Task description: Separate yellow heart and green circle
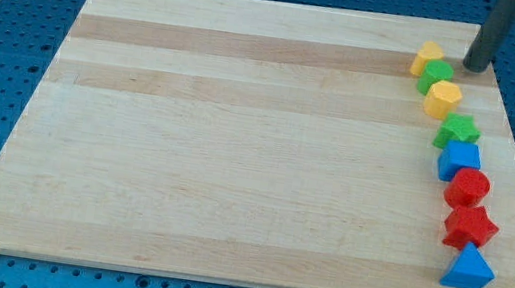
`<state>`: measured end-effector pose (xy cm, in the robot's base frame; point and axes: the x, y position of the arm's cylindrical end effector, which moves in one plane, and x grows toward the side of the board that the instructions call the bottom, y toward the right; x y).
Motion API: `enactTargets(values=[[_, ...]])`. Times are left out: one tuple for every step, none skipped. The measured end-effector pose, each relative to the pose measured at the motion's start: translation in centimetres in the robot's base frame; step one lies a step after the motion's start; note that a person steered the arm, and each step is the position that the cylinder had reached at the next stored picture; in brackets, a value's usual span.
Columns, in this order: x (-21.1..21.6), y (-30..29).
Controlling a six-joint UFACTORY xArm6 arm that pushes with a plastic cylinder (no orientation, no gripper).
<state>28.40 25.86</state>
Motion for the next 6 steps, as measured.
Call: enactTargets(values=[[0.0,-3.2],[0.0,-6.3],[0.0,-9.3],[0.0,-11.3],[0.0,-11.4],[-1.2,-6.1]])
